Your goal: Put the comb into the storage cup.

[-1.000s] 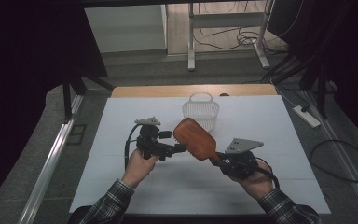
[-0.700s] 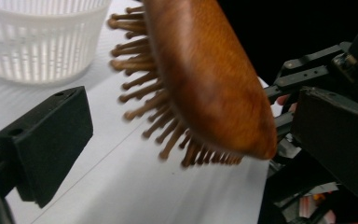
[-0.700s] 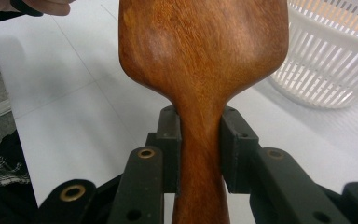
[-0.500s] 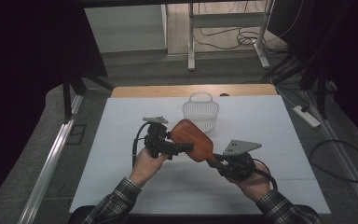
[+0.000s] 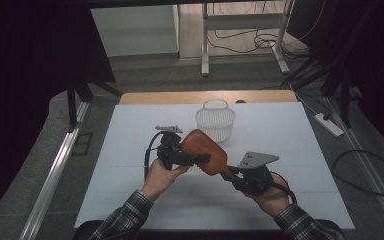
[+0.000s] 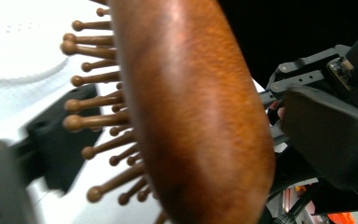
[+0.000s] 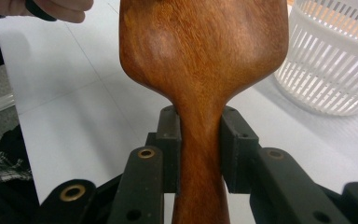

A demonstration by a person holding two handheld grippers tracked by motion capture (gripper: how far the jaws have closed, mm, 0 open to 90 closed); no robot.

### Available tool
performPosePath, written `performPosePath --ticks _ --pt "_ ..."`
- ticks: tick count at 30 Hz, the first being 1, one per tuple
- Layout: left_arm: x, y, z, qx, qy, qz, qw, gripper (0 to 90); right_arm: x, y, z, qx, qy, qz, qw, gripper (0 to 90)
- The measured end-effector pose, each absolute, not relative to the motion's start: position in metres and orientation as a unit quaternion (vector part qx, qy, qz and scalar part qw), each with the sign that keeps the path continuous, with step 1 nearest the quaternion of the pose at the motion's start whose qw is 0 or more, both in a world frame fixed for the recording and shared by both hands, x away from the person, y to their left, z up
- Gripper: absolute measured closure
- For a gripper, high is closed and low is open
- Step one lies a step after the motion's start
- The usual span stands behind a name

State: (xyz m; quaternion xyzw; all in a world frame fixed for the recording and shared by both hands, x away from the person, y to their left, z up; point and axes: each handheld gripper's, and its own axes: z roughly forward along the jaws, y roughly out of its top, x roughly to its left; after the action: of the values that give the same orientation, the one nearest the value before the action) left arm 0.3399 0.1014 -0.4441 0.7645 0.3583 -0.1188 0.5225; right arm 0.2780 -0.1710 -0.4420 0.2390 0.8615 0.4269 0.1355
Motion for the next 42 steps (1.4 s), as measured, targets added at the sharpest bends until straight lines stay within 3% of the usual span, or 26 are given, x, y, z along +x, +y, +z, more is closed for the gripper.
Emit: performPosePath --ticks 2,14,22,28,42 --pt "0.341 0.103 -0.445 0.757 0.359 -0.133 0.529 23.7 0.278 -0.171 -0.442 0.237 0.862 0.428 0.136 71.9" --pt "0.346 0.113 -0.453 0.705 0.37 -0.225 0.562 45.4 0.279 -0.171 -0.447 0.225 0.87 0.417 0.139 72.1" --pt "0.345 0.113 -0.454 0.693 0.366 -0.238 0.573 51.2 0.28 -0.17 -0.448 0.218 0.874 0.409 0.147 72.0" --pt "0.342 0.111 -0.449 0.706 0.36 -0.217 0.57 51.9 0.28 -0.17 -0.448 0.209 0.878 0.404 0.15 70.4" --pt "0.342 0.119 -0.44 0.721 0.361 -0.172 0.565 51.6 0.29 -0.174 -0.451 0.226 0.882 0.396 0.119 32.6"
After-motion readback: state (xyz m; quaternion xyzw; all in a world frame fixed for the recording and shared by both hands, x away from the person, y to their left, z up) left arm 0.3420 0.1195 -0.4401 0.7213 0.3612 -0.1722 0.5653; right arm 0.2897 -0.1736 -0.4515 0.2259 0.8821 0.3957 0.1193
